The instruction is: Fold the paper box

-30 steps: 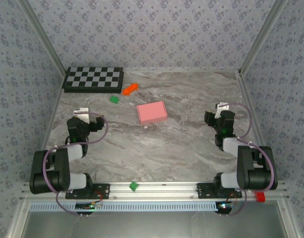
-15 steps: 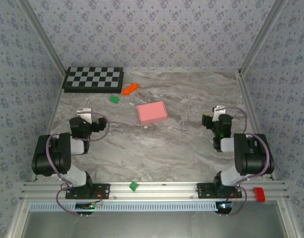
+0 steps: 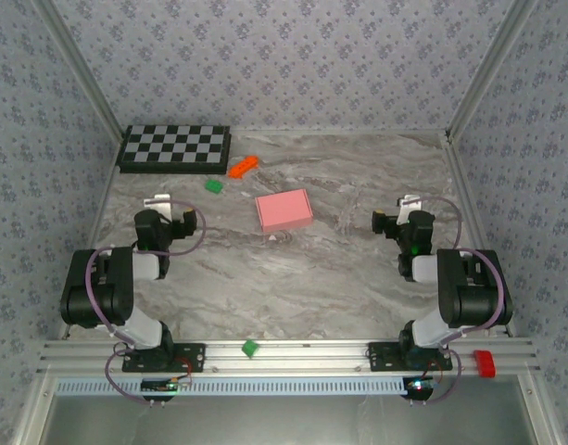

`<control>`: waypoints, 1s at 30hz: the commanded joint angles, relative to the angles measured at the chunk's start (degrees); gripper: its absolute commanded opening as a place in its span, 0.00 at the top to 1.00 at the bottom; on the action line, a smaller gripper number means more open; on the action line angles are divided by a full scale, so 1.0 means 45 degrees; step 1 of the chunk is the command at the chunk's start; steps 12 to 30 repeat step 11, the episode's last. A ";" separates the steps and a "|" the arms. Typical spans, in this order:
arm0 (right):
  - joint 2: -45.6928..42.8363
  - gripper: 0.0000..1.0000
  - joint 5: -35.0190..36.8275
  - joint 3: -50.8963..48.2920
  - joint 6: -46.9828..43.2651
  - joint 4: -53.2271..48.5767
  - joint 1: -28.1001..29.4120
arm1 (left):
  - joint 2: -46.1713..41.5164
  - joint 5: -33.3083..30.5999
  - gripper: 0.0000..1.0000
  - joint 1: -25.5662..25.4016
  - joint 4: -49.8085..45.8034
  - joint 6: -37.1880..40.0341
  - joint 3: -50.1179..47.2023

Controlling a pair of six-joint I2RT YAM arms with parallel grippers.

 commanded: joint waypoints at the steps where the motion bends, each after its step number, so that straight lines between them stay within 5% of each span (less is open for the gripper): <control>1: 0.0131 0.00 0.0166 0.0232 -0.0072 -0.0037 0.0039 | -0.0055 -0.0231 0.00 -0.0097 0.0003 -0.0141 0.0186; 30: 0.0130 0.00 0.0121 0.0232 -0.0058 -0.0027 0.0025 | -0.0056 -0.0245 0.00 -0.0110 0.0021 -0.0138 0.0186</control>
